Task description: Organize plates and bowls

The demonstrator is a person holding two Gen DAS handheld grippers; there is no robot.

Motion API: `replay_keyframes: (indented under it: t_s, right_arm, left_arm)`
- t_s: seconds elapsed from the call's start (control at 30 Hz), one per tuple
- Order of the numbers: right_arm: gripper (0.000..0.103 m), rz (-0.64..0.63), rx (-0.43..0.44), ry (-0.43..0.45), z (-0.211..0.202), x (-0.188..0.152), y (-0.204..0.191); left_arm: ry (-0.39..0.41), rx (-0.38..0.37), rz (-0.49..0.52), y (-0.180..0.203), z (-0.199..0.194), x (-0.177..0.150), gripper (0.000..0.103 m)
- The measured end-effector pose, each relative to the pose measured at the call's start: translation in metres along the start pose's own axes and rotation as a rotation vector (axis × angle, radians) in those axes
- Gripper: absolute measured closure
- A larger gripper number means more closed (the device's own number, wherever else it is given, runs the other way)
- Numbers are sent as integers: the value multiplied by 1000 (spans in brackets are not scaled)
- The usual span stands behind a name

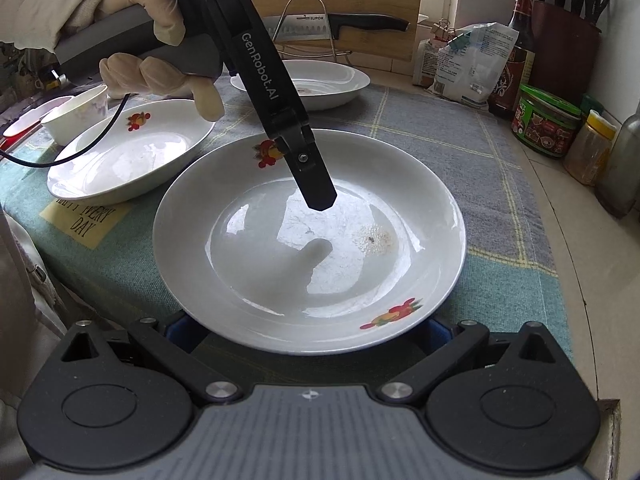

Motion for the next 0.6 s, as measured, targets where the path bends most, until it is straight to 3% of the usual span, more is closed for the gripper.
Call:
replay_keyframes:
  t_s: [0.6]
  right_arm:
    - [0, 3, 6, -33, 2, 7, 1]
  left_arm:
    - [1, -9, 8, -1, -1, 0, 26]
Point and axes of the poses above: each gripper's, at about its wrist camera, not at the fingertips, and z roughly the way its jaws point, y to its right, x to its top, the point moved 1 cm from there along z, roughly the way its jaws point, and after that the axes turned 1 degree about x, right-handed, at the moved point
